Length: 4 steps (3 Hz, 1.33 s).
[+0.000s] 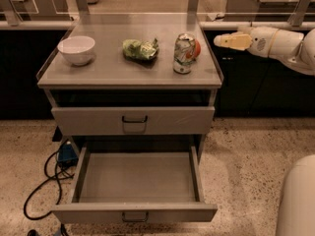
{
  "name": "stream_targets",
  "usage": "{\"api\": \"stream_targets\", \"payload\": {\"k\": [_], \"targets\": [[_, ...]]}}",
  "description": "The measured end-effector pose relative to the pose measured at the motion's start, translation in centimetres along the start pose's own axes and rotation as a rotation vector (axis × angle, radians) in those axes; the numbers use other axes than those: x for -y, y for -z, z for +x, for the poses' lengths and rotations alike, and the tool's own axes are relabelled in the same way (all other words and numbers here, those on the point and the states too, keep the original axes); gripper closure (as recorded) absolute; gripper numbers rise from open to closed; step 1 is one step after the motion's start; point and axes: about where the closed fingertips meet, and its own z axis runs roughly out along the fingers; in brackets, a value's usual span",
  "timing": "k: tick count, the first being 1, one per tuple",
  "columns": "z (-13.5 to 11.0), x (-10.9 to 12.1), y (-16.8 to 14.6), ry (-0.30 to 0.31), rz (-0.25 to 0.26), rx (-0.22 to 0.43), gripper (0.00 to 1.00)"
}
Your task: Place apple into middle drawer
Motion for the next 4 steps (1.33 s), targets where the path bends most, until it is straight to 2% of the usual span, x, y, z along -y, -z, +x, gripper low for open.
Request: {"api": "stream_targets", "payload": {"k": [1, 2, 4], "targets": [[-0.6, 0.1, 0.0, 0.006, 0.004, 0.011, 0.00], [0.3, 0.6, -0.9, 0.040, 0.020, -0.040, 0.00], [3.6, 1.9, -7.5, 0.148, 0.058, -0.170, 0.00]]}}
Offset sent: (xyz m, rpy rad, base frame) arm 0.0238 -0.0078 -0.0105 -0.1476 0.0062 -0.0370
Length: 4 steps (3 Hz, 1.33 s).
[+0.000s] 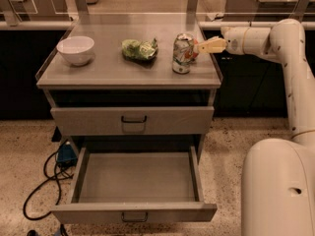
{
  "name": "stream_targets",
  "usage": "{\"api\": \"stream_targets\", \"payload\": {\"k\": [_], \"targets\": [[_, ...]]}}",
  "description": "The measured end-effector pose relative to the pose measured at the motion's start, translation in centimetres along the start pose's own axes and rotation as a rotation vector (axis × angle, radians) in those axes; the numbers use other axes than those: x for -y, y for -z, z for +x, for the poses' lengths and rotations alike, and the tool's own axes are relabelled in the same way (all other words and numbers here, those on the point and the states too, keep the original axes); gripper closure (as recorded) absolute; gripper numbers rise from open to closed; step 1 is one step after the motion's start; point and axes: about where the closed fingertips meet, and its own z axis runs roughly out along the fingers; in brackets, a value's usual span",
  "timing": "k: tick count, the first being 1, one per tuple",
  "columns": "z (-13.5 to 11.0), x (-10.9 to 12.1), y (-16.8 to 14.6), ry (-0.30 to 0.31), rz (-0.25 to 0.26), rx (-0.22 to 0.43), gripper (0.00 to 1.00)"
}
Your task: Place apple into middle drawer
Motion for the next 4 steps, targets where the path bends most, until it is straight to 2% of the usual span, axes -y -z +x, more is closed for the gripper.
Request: {"api": "stream_targets", "payload": {"k": [1, 2, 3, 4], "targets": [[0.1, -0.1, -0.1, -0.001, -0.003, -0.001, 0.00], [2.8, -0.9, -5.7, -0.003, -0.035, -0.035, 0.00], [3.6, -1.4, -7.7, -0.010, -0.043, -0.051, 0.00], [4.0, -2.1, -9.7, 0.012, -0.048, -0.074, 0.00]]}}
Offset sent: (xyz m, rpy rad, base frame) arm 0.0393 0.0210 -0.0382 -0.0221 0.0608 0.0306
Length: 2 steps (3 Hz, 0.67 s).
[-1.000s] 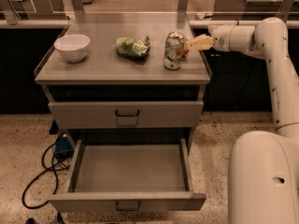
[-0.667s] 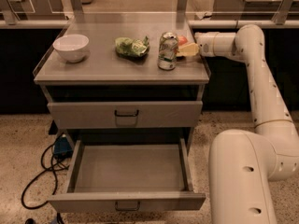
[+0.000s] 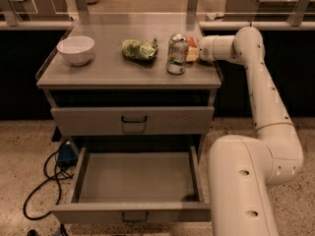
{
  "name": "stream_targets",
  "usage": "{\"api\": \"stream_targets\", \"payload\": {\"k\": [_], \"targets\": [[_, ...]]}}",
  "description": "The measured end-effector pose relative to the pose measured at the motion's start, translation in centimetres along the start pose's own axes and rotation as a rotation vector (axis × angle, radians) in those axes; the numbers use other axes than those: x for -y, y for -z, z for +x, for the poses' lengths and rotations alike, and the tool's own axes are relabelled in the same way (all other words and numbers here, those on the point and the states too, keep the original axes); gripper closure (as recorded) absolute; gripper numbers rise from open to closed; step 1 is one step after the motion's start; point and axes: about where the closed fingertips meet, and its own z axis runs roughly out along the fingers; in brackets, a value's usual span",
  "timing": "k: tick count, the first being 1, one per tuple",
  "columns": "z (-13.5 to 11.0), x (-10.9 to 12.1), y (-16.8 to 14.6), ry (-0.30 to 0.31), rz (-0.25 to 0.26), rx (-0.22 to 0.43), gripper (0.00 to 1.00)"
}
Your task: Place apple into middle drawer
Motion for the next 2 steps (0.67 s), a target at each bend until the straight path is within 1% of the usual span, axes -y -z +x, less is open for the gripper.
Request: {"api": "stream_targets", "payload": {"k": [1, 2], "targets": [[0.00, 0.00, 0.00, 0.000, 0.000, 0.000, 0.00], [0.00, 0.00, -0.01, 0.000, 0.000, 0.000, 0.19]]}}
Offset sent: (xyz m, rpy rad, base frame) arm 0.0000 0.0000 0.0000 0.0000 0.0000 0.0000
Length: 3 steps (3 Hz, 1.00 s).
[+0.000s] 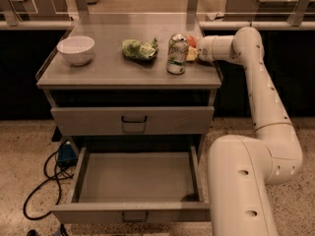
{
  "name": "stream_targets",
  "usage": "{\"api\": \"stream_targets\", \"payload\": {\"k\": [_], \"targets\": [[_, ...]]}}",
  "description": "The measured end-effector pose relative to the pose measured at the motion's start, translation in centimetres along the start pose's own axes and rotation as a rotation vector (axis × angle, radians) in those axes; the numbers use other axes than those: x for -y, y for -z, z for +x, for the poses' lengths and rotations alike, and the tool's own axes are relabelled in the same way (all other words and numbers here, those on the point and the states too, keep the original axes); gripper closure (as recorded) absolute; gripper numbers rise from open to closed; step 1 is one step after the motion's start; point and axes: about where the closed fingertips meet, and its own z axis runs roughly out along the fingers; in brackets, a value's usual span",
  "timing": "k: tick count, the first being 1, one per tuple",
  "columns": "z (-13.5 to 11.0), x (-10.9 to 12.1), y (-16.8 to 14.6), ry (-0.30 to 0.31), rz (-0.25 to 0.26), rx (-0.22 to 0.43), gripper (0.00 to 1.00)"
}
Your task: Place apple into middle drawer
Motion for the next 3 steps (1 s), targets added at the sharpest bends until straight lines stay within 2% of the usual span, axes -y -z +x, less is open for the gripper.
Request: {"api": "stream_targets", "payload": {"k": [3], "targets": [[0.00, -0.01, -0.01, 0.000, 0.000, 0.000, 0.89]]}}
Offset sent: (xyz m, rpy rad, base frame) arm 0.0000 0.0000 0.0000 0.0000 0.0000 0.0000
